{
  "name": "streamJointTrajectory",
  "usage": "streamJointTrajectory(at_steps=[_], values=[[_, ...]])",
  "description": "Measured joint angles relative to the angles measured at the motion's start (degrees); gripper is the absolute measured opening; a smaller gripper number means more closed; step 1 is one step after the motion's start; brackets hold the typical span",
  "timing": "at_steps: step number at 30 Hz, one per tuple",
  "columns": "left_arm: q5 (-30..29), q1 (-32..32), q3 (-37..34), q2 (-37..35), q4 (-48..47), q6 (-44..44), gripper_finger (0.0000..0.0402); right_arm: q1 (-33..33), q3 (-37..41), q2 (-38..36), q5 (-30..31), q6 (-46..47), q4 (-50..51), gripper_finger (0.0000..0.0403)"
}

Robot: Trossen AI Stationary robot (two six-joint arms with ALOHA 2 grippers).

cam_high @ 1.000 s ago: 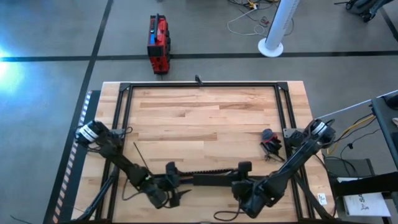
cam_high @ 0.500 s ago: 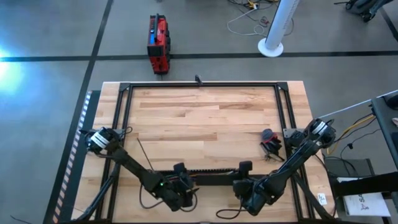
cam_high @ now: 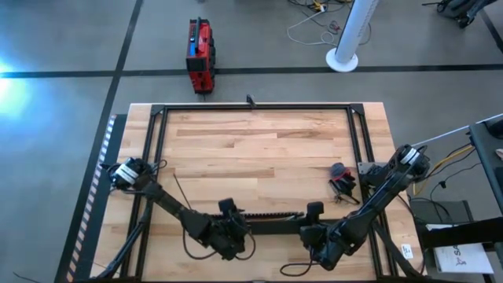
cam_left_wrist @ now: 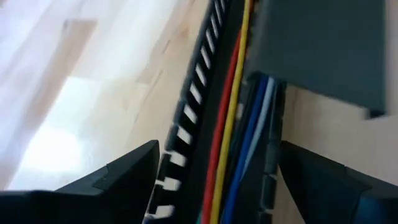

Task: Ziptie cables
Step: Close the cable duct using the cable lid

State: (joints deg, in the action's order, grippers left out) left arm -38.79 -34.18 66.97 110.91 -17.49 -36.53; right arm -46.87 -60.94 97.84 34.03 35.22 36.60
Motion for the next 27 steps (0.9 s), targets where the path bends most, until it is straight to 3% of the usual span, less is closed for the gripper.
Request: streamJointTrajectory(at_steps=[6, 13, 20, 27], values=[[4.0, 1.0, -4.6, 0.0, 6.1, 0.0, 0.0308, 1.1, 2.8, 0.0, 0.0, -2.0, -6.1, 0.0219], [6.0, 1.1, -9.7, -0.4, 15.7, -0.1, 0.0308, 4.0, 4.0, 0.0, 0.1, -3.8, -6.1, 0.0219], [9.5, 1.1, -10.5, -0.1, 15.8, -0.2, 0.0304, 6.3, 3.7, 0.0, 0.1, -9.9, -8.8, 0.0219], [10.3, 1.0, -10.5, 1.1, 16.2, 0.0, 0.0236, 8.1, 3.7, 0.0, -1.5, -14.3, -12.5, 0.0219]])
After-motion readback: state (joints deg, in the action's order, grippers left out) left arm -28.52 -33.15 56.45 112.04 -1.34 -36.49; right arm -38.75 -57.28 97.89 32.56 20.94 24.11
